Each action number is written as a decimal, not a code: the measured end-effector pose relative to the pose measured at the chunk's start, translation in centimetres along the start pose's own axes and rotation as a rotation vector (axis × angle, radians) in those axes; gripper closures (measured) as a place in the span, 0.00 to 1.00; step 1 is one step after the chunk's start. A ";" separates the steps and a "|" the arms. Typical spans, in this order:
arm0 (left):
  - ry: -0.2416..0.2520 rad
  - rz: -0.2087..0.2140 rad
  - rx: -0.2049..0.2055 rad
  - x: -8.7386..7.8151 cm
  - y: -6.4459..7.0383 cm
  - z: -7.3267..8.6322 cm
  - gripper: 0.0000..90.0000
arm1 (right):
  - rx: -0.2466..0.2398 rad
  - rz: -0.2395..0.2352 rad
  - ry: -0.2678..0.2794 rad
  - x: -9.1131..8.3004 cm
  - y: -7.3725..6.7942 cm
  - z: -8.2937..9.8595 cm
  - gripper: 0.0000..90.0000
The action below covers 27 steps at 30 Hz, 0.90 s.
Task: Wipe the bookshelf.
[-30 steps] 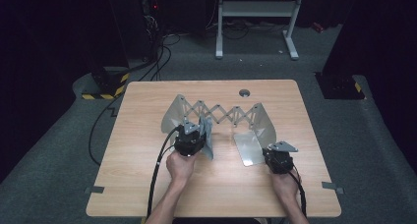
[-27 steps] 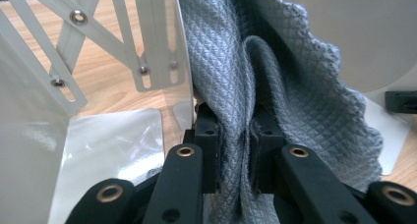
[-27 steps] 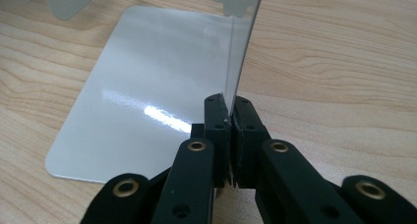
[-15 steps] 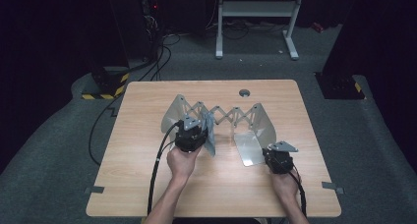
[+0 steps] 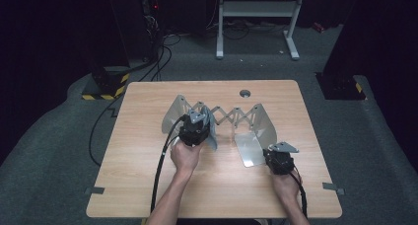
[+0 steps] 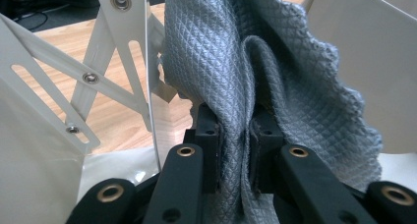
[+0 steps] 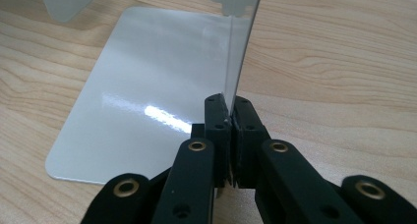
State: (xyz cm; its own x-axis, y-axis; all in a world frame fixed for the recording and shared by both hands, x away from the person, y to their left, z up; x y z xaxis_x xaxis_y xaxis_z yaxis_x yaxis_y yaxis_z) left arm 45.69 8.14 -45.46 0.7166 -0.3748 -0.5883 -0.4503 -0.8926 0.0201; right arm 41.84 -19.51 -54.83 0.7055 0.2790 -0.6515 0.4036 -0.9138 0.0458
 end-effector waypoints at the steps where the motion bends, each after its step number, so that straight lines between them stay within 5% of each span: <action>1: -0.001 0.001 0.000 0.1 0.0 0.0 0.87 | 0.000 0.000 0.000 0.0 0.0 0.0 0.98; 19: -0.029 0.042 0.011 1.8 0.5 -0.2 0.87 | 0.001 0.001 0.000 0.0 0.0 0.0 0.98; 27: -0.063 0.029 0.007 3.4 0.4 0.4 0.87 | -0.001 -0.001 0.000 0.0 0.0 0.0 0.98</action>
State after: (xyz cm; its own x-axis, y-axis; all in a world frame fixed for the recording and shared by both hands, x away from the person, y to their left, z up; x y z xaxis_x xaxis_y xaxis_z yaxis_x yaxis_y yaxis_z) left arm 47.72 6.58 -47.82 0.6685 -0.3838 -0.6370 -0.4744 -0.8797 0.0323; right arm 41.84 -19.48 -54.83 0.7049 0.2796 -0.6519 0.4045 -0.9134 0.0456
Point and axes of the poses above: each handheld gripper's, and its own axes: x roughly forward along the jaws, z roughly out of its underside, y roughly to its right, the point moved 4 cm from there along x, roughly forward along the jaws, and after that the axes turned 1 degree about -y, right-handed, at the moved point
